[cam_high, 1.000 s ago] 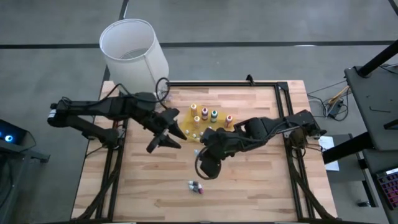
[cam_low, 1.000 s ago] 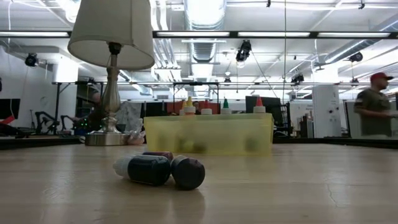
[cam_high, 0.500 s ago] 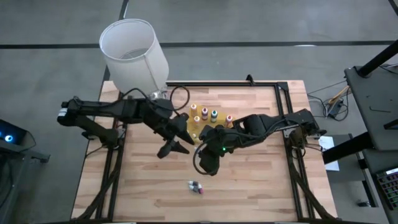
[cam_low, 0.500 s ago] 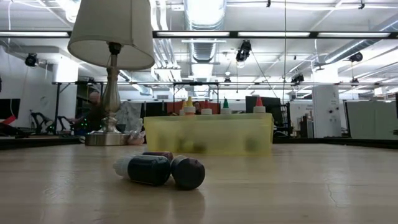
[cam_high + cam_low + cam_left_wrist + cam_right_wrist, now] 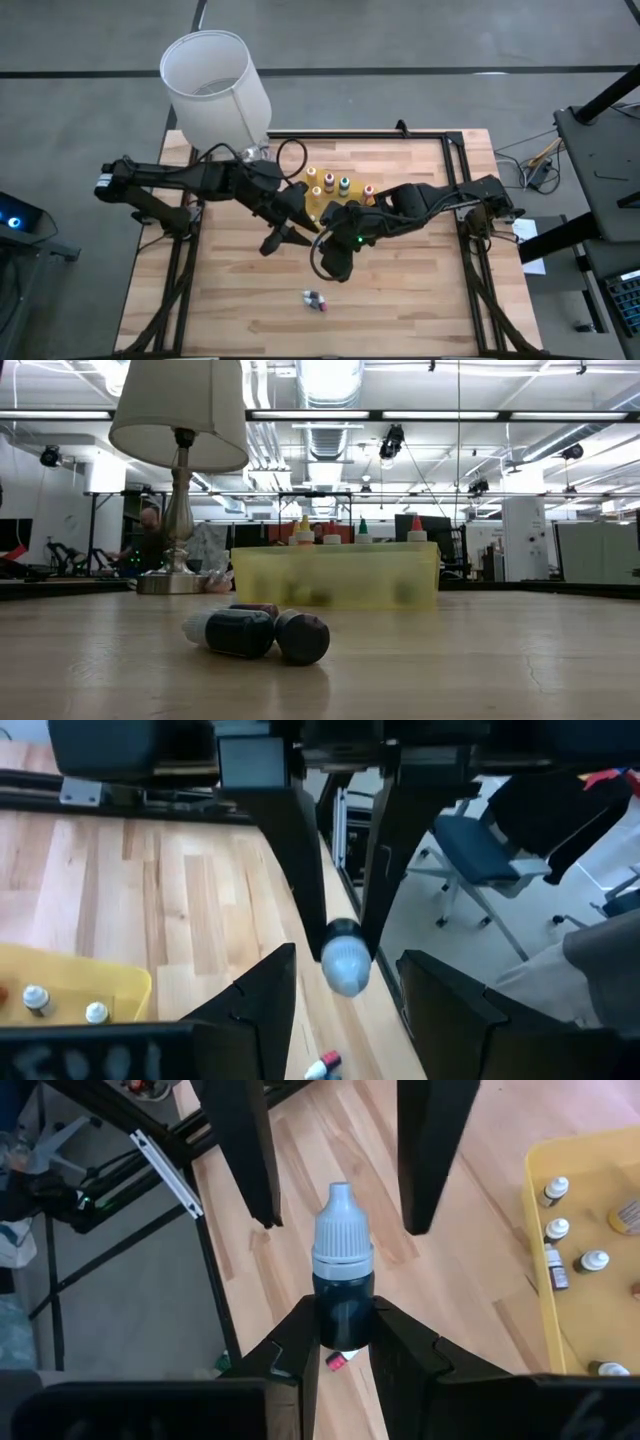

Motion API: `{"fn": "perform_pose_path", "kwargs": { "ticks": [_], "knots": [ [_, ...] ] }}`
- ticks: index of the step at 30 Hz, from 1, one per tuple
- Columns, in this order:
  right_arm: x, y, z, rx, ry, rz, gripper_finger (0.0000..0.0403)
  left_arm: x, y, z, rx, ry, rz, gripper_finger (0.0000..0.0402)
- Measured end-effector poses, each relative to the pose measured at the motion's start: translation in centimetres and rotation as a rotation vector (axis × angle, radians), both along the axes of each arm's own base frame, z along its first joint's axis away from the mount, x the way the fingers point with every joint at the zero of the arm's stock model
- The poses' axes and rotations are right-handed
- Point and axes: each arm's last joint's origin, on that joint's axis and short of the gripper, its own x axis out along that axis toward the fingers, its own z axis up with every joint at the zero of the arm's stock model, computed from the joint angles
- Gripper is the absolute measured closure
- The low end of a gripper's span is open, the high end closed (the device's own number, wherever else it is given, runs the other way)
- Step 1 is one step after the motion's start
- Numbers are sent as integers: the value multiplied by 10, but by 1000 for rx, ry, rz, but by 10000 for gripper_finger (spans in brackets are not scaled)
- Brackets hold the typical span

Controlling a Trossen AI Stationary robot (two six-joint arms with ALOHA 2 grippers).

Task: Pick & Place food coloring
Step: Put the small green food coloring bottle into the yellow bin

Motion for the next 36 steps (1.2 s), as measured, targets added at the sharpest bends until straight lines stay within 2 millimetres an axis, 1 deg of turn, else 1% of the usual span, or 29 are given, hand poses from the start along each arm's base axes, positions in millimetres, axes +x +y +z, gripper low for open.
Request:
{"fn": "perform_pose_path", "kwargs": {
  "ticks": [9,17,23,29,36],
  "knots": [
    [0,0,0,2,0,-2,338,2,-1,-2,-4,9,5,250],
    [0,0,0,1,0,-1,338,14,-7,-15,-19,66,2,250],
    [0,0,0,1,0,-1,338,13,-7,-12,-23,60,2,250],
    [0,0,0,-1,-1,0,338,10,-7,1,-28,17,1,250],
    [0,0,0,-1,-1,1,338,10,-7,0,-33,28,5,250]
  ]
}}
